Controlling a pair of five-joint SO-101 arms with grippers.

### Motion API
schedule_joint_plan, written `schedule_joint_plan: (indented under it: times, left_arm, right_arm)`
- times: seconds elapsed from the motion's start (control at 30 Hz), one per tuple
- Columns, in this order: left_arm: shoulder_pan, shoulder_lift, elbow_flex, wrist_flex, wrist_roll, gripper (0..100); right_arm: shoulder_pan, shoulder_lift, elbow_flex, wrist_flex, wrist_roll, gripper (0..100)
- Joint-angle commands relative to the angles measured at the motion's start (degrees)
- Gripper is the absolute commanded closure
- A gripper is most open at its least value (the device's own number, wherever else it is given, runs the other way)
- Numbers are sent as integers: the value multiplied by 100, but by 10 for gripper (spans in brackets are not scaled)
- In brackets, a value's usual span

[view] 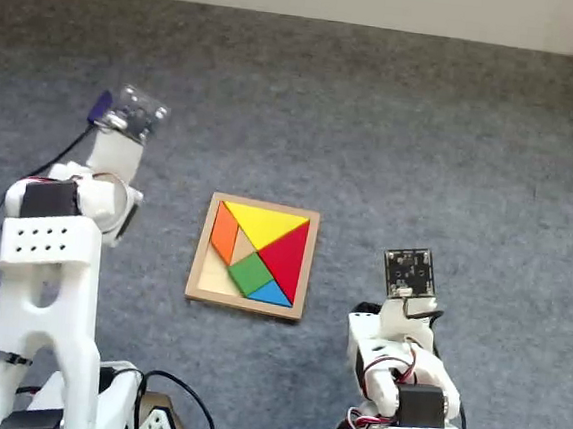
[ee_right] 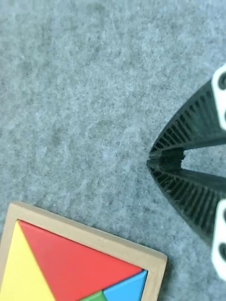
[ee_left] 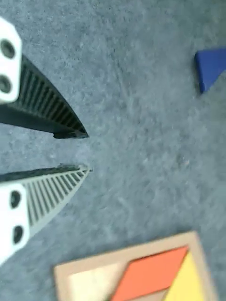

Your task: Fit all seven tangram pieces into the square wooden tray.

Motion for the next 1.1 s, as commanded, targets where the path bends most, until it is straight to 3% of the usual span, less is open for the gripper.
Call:
schedule_joint_plan:
  times: [0.0,0.17,0.4,0.53,1.07]
  left_arm:
    - [-259,321,-365,-651,413,862]
    - [-664,1736,-1103,-1064,1231,690]
    - [-963,4136,-3301,-1055,1424,681]
    - [-1007,5174,-4391,-1046,1881,679]
    - [-998,7952,-7363,-1046,1943,680]
  right_arm:
    - [75,-57,611,40,-26,993]
    - [75,-57,611,40,-26,993]
    - [75,-57,611,40,-26,993]
    - [75,-57,611,40,-26,993]
    - [75,-57,611,40,-26,993]
